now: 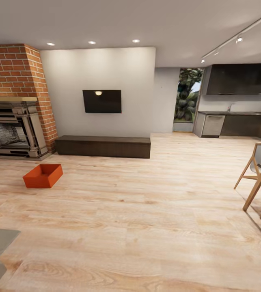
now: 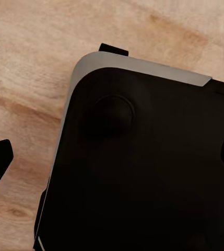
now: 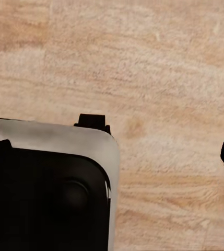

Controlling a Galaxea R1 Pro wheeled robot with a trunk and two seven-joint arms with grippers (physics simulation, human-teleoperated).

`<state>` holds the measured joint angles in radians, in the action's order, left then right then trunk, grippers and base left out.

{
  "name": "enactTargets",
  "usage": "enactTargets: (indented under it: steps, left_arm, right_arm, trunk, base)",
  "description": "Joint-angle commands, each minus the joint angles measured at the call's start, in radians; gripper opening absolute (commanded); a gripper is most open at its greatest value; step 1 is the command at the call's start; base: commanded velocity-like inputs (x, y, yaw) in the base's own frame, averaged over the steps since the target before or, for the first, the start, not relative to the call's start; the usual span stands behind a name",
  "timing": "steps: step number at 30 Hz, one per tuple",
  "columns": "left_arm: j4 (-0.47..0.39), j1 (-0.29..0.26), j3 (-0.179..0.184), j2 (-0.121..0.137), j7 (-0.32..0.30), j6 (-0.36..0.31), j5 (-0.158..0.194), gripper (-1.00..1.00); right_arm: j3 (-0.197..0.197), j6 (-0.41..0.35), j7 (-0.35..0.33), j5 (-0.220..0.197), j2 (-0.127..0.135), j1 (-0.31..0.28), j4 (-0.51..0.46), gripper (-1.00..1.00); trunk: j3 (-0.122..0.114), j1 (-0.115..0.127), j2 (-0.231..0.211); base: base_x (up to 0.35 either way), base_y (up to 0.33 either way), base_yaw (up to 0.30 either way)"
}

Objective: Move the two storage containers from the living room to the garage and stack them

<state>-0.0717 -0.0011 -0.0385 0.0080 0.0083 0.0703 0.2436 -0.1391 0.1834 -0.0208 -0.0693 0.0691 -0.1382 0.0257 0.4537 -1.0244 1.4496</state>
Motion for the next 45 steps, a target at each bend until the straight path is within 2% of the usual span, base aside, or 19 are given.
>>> enactTargets:
  steps: [1,45]
  left_arm:
    - [0.000,0.000,-0.003,0.000,0.001,0.002,0.001,1.00]
    - [-0.001,0.000,-0.005,-0.002,0.001,0.004,-0.001,1.00]
  right_arm:
    - [-0.008,0.006,-0.002,-0.007,0.000,-0.001,0.003,1.00]
    - [-0.007,0.005,-0.002,-0.007,0.000,-0.001,0.003,1.00]
  trunk:
    - [0.001,-0.001,0.000]
    - [0.001,-0.001,0.000]
  base:
    - [0.323,0.000,0.000]
    - [0.323,0.000,0.000]
